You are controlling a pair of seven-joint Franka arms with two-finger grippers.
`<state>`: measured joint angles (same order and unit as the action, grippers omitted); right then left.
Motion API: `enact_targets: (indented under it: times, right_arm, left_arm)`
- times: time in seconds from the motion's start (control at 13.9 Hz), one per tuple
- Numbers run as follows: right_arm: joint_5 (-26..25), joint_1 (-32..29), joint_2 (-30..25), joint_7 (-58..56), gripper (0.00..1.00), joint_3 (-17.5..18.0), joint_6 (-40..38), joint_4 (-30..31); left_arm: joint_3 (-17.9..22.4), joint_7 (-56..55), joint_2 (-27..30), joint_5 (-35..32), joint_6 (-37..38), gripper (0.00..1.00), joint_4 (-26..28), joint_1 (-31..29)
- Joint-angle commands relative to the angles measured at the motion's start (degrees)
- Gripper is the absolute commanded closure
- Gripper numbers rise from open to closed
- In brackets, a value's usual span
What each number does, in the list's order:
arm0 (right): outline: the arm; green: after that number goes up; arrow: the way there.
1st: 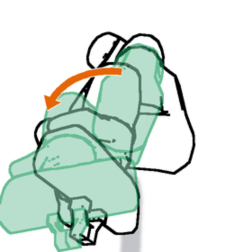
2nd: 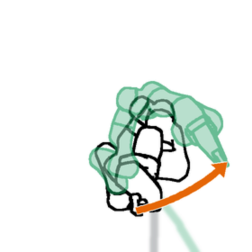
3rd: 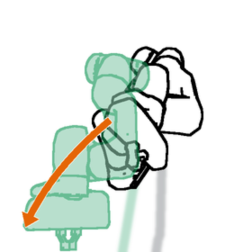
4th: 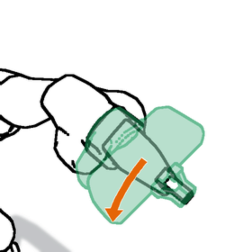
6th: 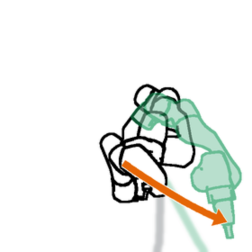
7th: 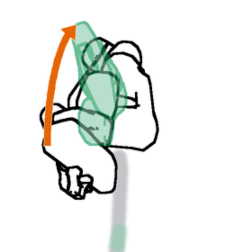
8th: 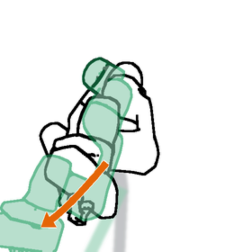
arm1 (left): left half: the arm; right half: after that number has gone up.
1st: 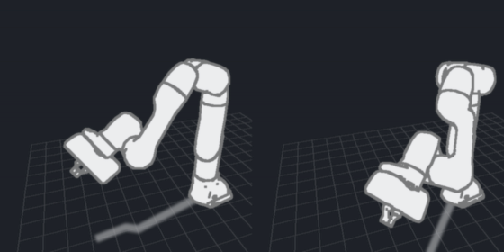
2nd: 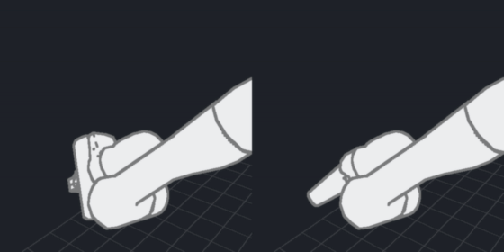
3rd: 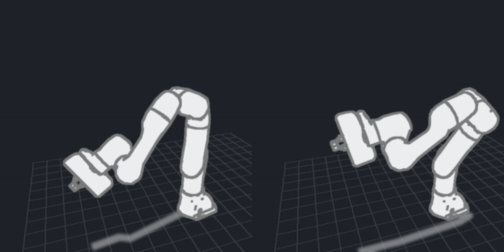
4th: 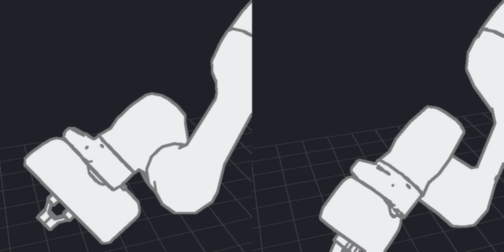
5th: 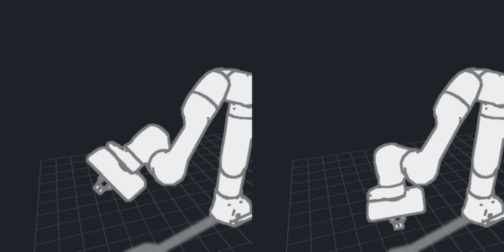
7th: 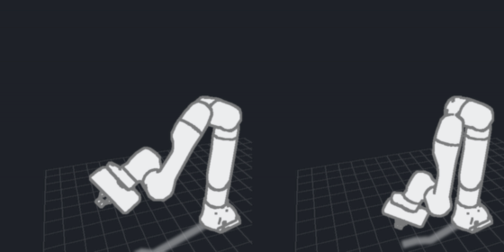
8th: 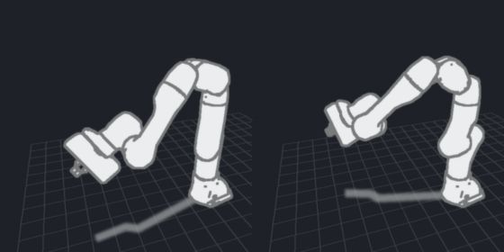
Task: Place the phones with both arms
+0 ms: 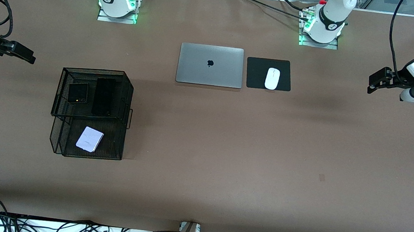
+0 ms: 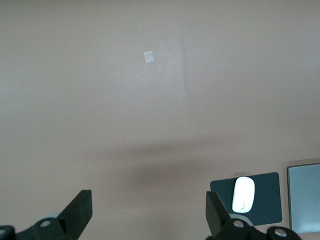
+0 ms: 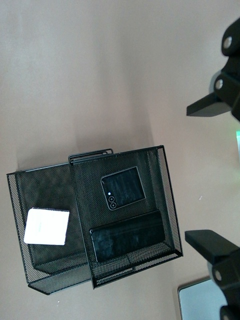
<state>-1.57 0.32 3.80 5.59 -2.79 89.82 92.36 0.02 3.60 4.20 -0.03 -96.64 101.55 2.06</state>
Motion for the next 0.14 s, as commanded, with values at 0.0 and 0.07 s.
enact_targets:
  times: [0.0, 0.07]
  right_arm:
    - [0.6, -0.7, -1.5, -0.1, 0.0, 0.5, -0.8, 0.6]
    - [0.7, -0.7, -1.5, -0.1, 0.0, 0.5, -0.8, 0.5]
  left_arm:
    - [-0.1, 0.9, -0.6, -0.9, 1.3, 0.0, -1.6, -0.1]
    - [-0.1, 0.9, -0.6, -0.9, 1.3, 0.0, -1.6, -0.1]
